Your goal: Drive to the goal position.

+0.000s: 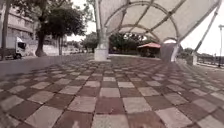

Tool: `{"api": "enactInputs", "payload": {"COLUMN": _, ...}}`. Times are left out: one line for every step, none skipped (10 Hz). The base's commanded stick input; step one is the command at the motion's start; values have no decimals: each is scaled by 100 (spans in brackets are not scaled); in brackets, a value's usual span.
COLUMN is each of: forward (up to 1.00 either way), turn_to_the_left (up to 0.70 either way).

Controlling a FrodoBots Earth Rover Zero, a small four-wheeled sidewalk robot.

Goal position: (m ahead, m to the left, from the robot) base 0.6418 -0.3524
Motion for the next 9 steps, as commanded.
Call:
{"api": "enactInputs", "payload": {"forward": 70, "turn_to_the_left": -27}}
{"api": "enactInputs", "payload": {"forward": 70, "turn_to_the_left": -2}}
{"api": "enactInputs", "payload": {"forward": 70, "turn_to_the_left": 0}}
{"api": "enactInputs", "payload": {"forward": 70, "turn_to_the_left": 0}}
{"api": "enactInputs", "payload": {"forward": 70, "turn_to_the_left": 0}}
{"api": "enactInputs", "payload": {"forward": 70, "turn_to_the_left": 0}}
{"api": "enactInputs", "payload": {"forward": 70, "turn_to_the_left": 0}}
{"api": "enactInputs", "payload": {"forward": 70, "turn_to_the_left": 0}}
{"api": "enactInputs", "payload": {"forward": 70, "turn_to_the_left": 0}}
